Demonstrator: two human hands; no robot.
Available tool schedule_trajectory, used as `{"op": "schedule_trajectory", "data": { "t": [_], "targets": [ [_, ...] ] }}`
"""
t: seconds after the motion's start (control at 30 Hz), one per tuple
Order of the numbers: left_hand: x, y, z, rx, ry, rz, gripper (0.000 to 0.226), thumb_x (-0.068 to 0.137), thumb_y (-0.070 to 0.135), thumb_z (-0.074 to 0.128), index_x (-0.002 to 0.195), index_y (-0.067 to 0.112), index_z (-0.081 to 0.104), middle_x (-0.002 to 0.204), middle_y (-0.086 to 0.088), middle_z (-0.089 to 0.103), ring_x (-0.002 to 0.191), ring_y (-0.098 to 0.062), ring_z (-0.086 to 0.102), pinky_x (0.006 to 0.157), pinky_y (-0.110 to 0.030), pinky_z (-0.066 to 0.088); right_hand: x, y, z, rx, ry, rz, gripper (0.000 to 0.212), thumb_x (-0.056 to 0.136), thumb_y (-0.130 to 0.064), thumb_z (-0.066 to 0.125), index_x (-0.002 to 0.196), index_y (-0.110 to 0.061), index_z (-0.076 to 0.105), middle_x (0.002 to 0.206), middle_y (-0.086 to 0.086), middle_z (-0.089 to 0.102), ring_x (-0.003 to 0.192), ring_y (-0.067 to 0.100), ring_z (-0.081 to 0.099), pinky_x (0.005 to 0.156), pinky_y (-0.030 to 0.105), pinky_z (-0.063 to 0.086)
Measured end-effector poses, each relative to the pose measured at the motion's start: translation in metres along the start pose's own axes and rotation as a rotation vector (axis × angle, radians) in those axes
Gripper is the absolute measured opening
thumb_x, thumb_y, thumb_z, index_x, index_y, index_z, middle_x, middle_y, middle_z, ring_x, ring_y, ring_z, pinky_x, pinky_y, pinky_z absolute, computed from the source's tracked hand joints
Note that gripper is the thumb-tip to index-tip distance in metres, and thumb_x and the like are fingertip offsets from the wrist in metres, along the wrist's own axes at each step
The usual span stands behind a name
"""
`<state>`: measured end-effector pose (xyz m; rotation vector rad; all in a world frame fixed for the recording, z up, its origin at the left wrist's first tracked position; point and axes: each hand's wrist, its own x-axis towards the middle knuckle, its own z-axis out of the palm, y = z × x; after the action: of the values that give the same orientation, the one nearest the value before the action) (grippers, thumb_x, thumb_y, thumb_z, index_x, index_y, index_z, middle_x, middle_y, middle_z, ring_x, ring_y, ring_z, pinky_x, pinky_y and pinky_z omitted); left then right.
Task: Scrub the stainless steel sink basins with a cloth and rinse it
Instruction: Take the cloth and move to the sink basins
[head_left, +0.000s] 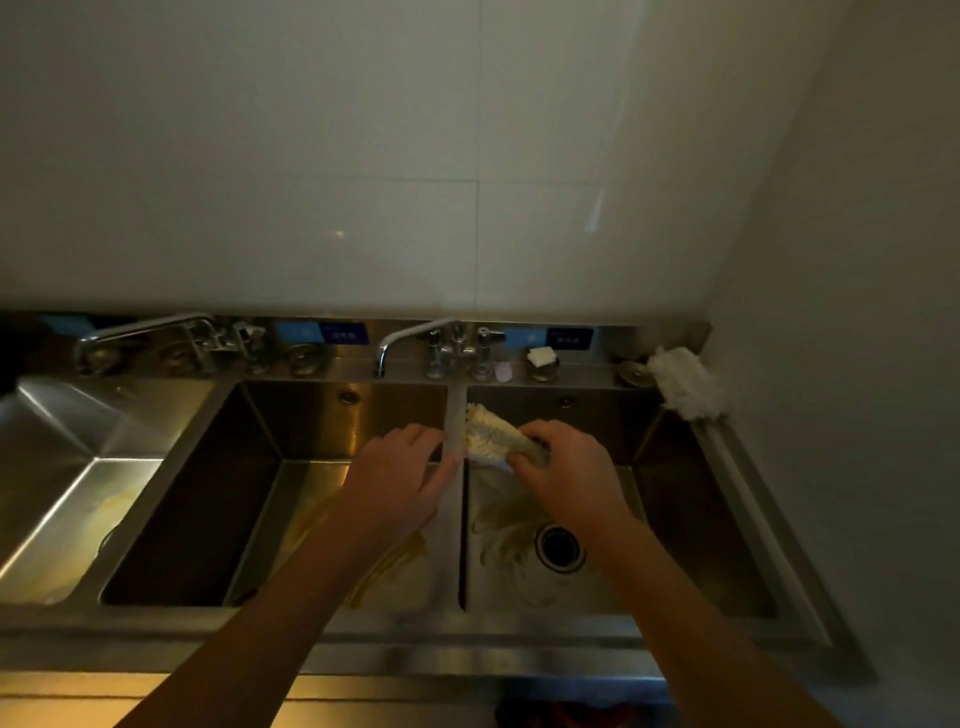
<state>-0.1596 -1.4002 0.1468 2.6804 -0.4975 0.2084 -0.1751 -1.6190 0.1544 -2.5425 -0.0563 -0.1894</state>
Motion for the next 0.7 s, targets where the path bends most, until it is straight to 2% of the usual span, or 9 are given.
{"op": "schedule_trajectory", "data": {
  "t": [0.23,0.4,0.47,0.6,0.7],
  "targets": [
    [-0.001,0.023,0.010,0.021,-0.025,0.019,0.044,0.103,0.050,0.037,0.127,0.022,0.059,0.120,0.004,0.063,0.101,-0.011,0.058,0.085,-0.033,0.050,-0.010,0.022,-0.016,0.028,-0.020,0.004,0.028,0.090,-0.039,0.065,0.117,-0.032,0.063,0.105,-0.014,0.064,0.087,0.001,0.059,0.079,0.028,0.056],
    [-0.003,0.053,0.014,0.002,-0.036,0.044,0.069,0.094,0.063,0.016,0.130,0.022,0.058,0.122,0.005,0.063,0.105,-0.010,0.058,0.089,-0.034,0.049,-0.020,0.043,-0.033,0.037,0.010,0.021,0.028,0.089,-0.039,0.066,0.117,-0.032,0.064,0.105,-0.014,0.064,0.089,0.001,0.059,0.080,0.027,0.055],
    [-0.003,0.062,0.018,0.013,-0.046,0.053,0.066,0.095,0.063,0.016,0.129,0.023,0.057,0.122,0.005,0.063,0.105,-0.010,0.058,0.089,-0.032,0.049,-0.023,0.053,-0.038,0.045,0.019,0.029,0.028,0.089,-0.039,0.066,0.116,-0.033,0.064,0.105,-0.015,0.064,0.089,0.001,0.059,0.080,0.026,0.055],
    [-0.002,0.072,0.033,0.023,-0.045,0.049,0.046,0.103,0.054,0.033,0.129,0.025,0.057,0.121,0.007,0.062,0.104,-0.009,0.058,0.087,-0.029,0.049,-0.028,0.075,-0.042,0.061,0.005,0.043,0.026,0.089,-0.040,0.066,0.114,-0.033,0.065,0.103,-0.014,0.065,0.087,0.001,0.060,0.078,0.028,0.056],
    [0.004,0.073,0.046,0.015,-0.056,0.057,0.046,0.102,0.055,0.034,0.128,0.025,0.058,0.118,0.009,0.062,0.100,-0.008,0.059,0.086,-0.032,0.050,-0.028,0.090,-0.042,0.081,0.021,0.075,0.026,0.088,-0.040,0.067,0.112,-0.031,0.066,0.101,-0.013,0.065,0.087,0.002,0.061,0.077,0.030,0.057]
  ]
}}
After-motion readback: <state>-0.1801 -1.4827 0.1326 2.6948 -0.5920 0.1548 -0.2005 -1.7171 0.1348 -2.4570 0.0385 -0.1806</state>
